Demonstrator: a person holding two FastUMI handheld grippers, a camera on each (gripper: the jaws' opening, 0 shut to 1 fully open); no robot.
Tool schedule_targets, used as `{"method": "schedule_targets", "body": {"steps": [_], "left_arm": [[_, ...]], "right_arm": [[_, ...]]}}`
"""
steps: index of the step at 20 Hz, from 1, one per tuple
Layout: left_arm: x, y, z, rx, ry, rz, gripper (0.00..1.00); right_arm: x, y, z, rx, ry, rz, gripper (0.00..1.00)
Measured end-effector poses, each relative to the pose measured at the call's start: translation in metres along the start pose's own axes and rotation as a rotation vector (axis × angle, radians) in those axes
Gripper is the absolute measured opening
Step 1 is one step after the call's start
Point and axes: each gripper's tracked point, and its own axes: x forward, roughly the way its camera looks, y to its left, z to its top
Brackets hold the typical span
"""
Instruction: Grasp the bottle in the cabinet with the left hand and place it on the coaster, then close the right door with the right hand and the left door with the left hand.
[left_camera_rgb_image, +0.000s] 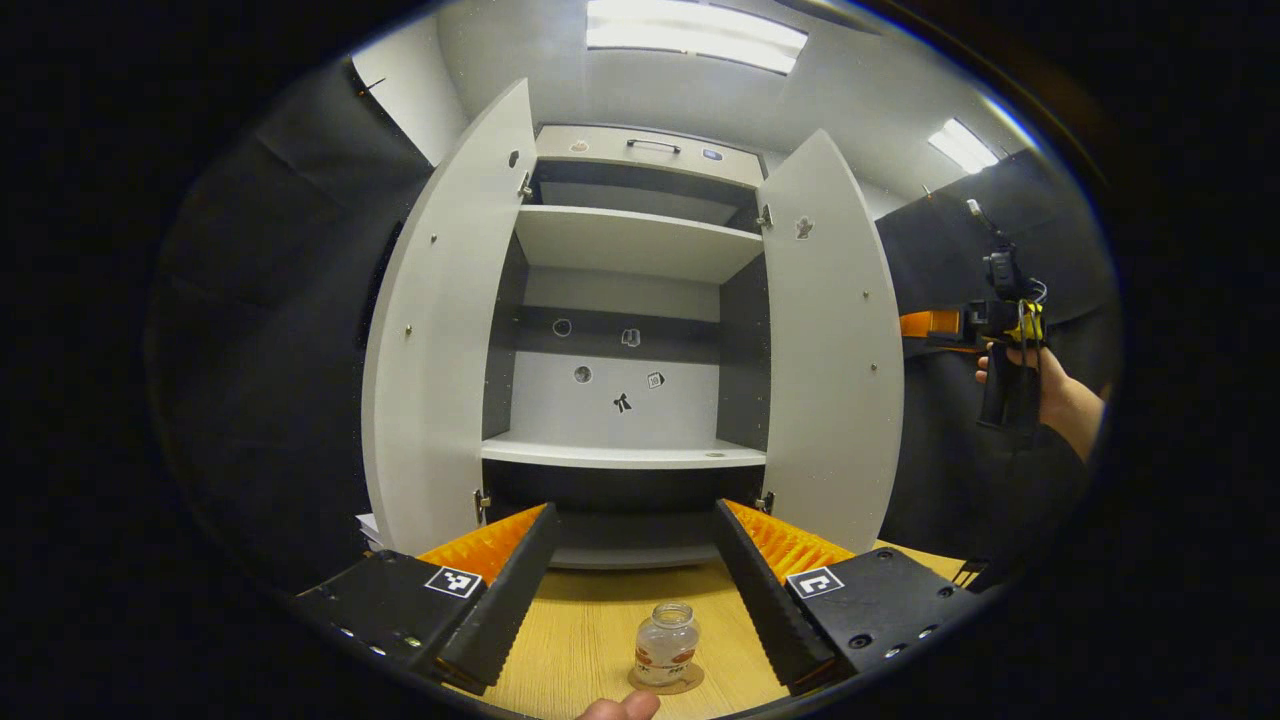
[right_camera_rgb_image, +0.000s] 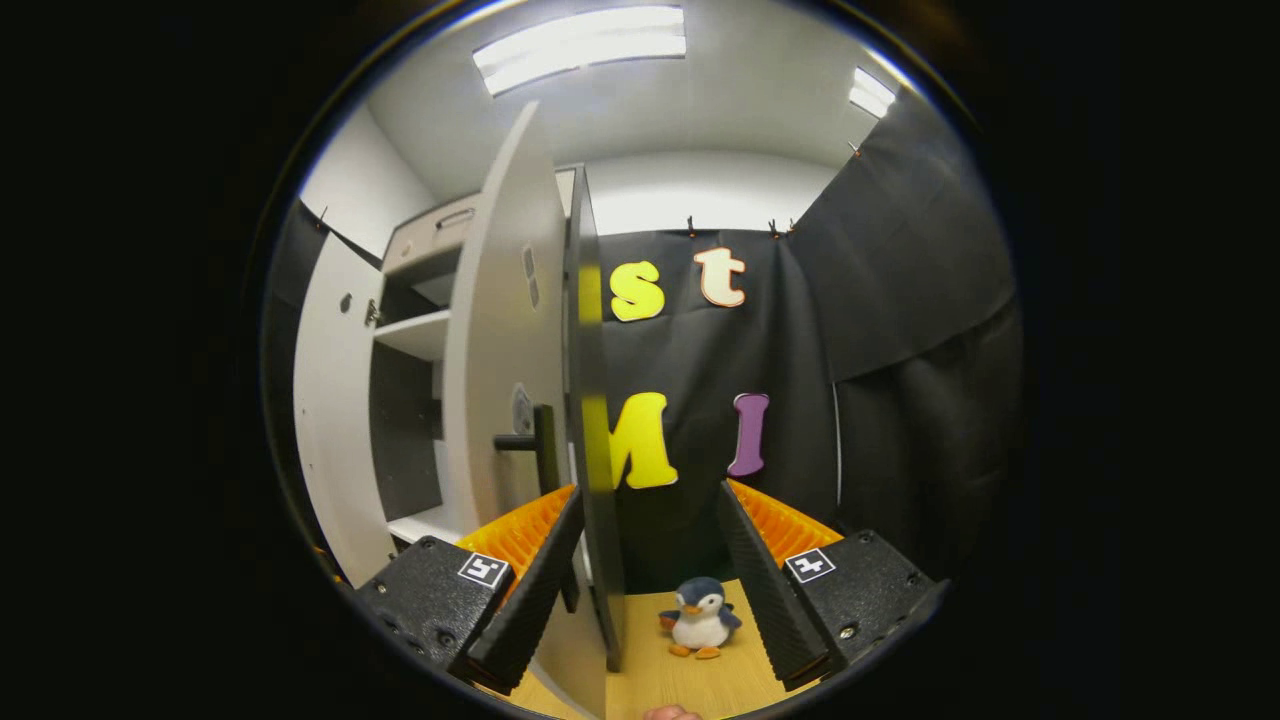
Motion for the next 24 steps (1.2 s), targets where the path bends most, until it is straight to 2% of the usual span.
{"method": "schedule_targets", "body": {"steps": [4,7,9,10,11,13,14,20,21,22,24], "left_arm": [[0.0,0.002,0.004,-0.012,-0.029,-0.001,0.95],[0.0,0.005,0.003,-0.02,-0.035,0.007,0.99],[-0.001,0.008,0.002,-0.024,-0.036,0.007,0.99],[-0.002,0.009,0.002,-0.024,-0.037,0.009,0.95],[-0.002,0.011,0.003,-0.022,-0.039,0.009,0.99],[-0.005,0.016,0.005,-0.013,-0.046,0.017,0.99],[-0.007,0.019,0.005,-0.007,-0.049,0.026,0.95],[-0.017,0.043,0.004,-0.012,-0.046,0.101,0.95],[-0.019,0.047,0.003,-0.014,-0.043,0.114,0.99],[-0.021,0.049,0.003,-0.017,-0.04,0.124,0.95],[-0.022,0.054,0.001,-0.023,-0.036,0.143,0.95]], "right_arm": [[0.007,0.009,-0.001,0.038,0.008,0.033,0.82],[0.006,0.026,0.002,-0.03,0.01,0.041,0.81],[0.001,0.044,0.0,-0.053,0.009,0.064,0.81],[0.0,0.056,-0.001,-0.04,0.008,0.086,0.81],[-0.001,0.07,-0.003,-0.024,0.011,0.113,0.81],[0.002,0.096,-0.007,0.0,0.018,0.157,0.81],[0.005,0.109,-0.008,0.009,0.016,0.176,0.81],[0.033,0.155,-0.017,0.039,-0.015,0.228,0.81],[0.036,0.16,-0.019,0.034,-0.013,0.231,0.82],[0.038,0.163,-0.02,0.024,-0.013,0.23,0.82],[0.037,0.167,-0.019,-0.001,-0.021,0.229,0.82]]}}
